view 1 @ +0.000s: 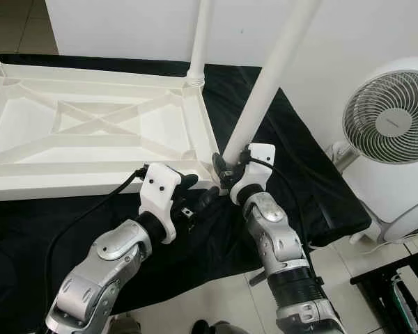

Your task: Building children table

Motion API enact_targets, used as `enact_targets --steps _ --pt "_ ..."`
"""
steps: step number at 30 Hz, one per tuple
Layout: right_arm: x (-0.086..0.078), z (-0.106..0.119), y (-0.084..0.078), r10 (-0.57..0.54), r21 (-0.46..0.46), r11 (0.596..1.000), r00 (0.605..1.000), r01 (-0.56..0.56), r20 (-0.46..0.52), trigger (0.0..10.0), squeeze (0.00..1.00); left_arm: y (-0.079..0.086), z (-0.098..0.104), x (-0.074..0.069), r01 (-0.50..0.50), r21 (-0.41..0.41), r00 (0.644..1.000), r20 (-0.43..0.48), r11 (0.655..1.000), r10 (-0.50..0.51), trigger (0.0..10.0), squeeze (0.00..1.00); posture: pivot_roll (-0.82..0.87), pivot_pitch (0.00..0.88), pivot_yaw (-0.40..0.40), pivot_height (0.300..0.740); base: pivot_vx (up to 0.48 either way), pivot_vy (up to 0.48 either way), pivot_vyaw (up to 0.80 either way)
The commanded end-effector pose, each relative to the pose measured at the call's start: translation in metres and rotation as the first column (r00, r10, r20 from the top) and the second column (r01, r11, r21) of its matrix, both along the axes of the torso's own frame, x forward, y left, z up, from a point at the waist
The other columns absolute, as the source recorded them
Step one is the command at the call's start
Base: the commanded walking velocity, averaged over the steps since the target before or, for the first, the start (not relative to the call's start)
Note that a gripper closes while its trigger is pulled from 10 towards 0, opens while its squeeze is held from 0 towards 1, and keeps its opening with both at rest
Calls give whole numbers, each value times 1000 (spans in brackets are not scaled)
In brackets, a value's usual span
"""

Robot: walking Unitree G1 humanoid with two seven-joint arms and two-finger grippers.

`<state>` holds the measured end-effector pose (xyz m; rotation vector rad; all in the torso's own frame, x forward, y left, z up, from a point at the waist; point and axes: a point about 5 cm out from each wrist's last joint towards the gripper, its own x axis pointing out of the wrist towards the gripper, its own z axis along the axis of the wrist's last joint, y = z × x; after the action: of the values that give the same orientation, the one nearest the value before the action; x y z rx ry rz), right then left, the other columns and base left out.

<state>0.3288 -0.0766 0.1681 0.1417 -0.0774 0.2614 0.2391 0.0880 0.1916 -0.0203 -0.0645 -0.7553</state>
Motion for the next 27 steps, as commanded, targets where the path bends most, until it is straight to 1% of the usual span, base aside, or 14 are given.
enact_targets --steps 1,5,8,9,10,11,12,14,15,18,19,24,25,27 --pt "-1 -4 -8 -20 17 1000 1000 20 -19 10000 1000 -5 -1 -2 43 -1 999 -13 999 -43 10000 0 178 165 -156 740 0 0 0" --pt "0 0 -17 5 7 1000 1000 -5 10 10000 1000 -4 -1 -2 39 -1 999 -12 999 -39 10000 0 179 166 -158 740 0 0 0" --pt "4 1 -38 74 -2 997 997 -74 26 10000 1000 -4 -1 -2 36 -2 999 -12 999 -36 10000 0 178 167 -157 740 0 0 0" --pt "4 1 -38 74 -2 997 997 -74 26 10000 1000 -4 -1 -2 36 -2 999 -12 999 -36 10000 0 178 167 -157 740 0 0 0" --pt "5 3 -43 140 -15 990 989 -139 41 10000 1000 -4 -1 -2 36 -3 999 -11 999 -36 10000 0 178 168 -158 740 0 0 0" --pt "2 4 -45 279 -52 960 959 -276 51 10000 0 -4 -1 -1 36 -3 999 -11 999 -36 10000 0 177 166 -156 740 0 0 0" --pt "2 4 -45 279 -52 960 959 -276 51 10000 0 -4 -1 -1 36 -3 999 -11 999 -36 10000 0 177 166 -156 740 0 0 0" --pt "-2 6 -46 450 -103 890 892 -444 48 10000 0 -4 0 0 36 -4 999 -10 999 -36 10000 0 179 164 -154 740 0 0 0" --pt "-2 6 -46 450 -103 890 892 -444 48 10000 0 -4 0 0 36 -4 999 -10 999 -36 10000 0 179 164 -154 740 0 0 0" --pt "3 6 -48 565 -153 819 824 -553 43 10000 0 -3 1 0 37 1 999 -3 999 -37 10000 0 188 160 -151 740 0 0 0" --pt "3 6 -48 565 -153 819 824 -553 43 10000 0 -3 1 0 37 1 999 -3 999 -37 10000 0 188 160 -151 740 0 0 0" --pt "14 8 -44 623 -210 767 782 -606 24 10000 0 -2 2 0 35 5 999 4 999 -35 10000 0 205 150 -151 740 0 0 0" --pt "15 8 -43 634 -215 758 773 -616 19 8784 0 -2 2 0 34 5 999 4 999 -34 10000 0 205 150 -151 740 0 0 0" --pt "17 7 -42 645 -216 748 764 -628 10 8784 0 -2 2 0 32 5 999 5 999 -32 10000 0 208 148 -153 740 0 0 0"
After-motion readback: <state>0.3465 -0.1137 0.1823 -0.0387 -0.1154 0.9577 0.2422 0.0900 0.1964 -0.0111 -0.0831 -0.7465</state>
